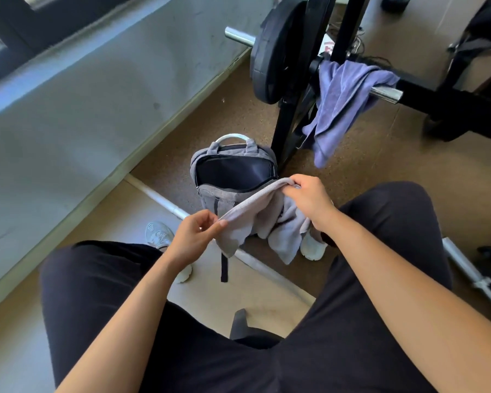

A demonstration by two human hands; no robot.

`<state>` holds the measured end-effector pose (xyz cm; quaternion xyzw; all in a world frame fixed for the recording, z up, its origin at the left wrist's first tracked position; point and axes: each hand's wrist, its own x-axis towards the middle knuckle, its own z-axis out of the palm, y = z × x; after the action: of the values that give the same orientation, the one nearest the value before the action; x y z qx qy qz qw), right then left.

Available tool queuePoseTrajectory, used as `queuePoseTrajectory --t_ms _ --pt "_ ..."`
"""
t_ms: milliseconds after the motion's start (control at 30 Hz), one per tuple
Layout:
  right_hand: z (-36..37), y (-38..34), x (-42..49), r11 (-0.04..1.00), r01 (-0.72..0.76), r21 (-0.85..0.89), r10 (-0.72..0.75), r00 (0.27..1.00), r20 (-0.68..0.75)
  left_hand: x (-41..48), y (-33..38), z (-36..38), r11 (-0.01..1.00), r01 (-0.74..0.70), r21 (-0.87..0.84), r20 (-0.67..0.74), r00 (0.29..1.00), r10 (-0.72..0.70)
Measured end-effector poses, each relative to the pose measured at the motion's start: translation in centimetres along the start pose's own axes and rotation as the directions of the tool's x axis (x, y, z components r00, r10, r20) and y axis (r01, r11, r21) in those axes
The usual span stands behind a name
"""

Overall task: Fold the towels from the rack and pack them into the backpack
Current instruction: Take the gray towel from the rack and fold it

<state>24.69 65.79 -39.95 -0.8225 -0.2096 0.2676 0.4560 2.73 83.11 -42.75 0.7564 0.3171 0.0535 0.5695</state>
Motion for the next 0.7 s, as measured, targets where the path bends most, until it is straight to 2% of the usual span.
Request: queuePoseTrajectory --t_ms 200,267,333,400,467,567,633,700 --pt "-0.1 0.0 -0.2 0.998 -0.033 0.058 0.032 0.999 0.033 0.5 -0.4 0.3 0.998 0.033 0.057 -0.100 0.995 -0.028" --pt "-0.2 0.3 0.1 0.994 -0.054 0.099 0.054 0.999 0.002 0.6 -0.5 0.1 0.995 0.036 0.091 -0.068 0.997 -0.030" --pt "-0.3 0.3 0.3 0.985 -0.077 0.155 0.082 0.996 -0.027 0.5 -0.6 0.0 0.979 0.035 0.201 0.001 0.999 -0.036" --pt "-0.4 0.5 0.4 0.976 -0.099 0.194 0.108 0.993 -0.037 0.2 -0.5 0.0 0.918 0.019 0.396 0.043 0.998 -0.039" --pt "-0.6 0.5 0.5 0.973 -0.105 0.207 0.117 0.992 -0.047 0.1 -0.6 -0.2 0.865 0.008 0.502 0.084 0.995 -0.058" --pt "-0.9 0.7 0.6 0.968 -0.110 0.225 0.129 0.989 -0.070 0.1 -0.7 -0.5 0.909 0.074 0.409 0.108 0.986 -0.129" --pt "-1.4 0.7 0.6 0.948 -0.140 0.285 0.161 0.986 -0.051 0.1 -0.4 -0.4 0.959 0.182 0.218 0.084 0.975 -0.204" --pt "-1.9 0.7 0.4 0.910 -0.189 0.369 0.192 0.981 0.028 0.1 0.2 -0.2 0.964 0.266 0.009 0.055 0.962 -0.266"
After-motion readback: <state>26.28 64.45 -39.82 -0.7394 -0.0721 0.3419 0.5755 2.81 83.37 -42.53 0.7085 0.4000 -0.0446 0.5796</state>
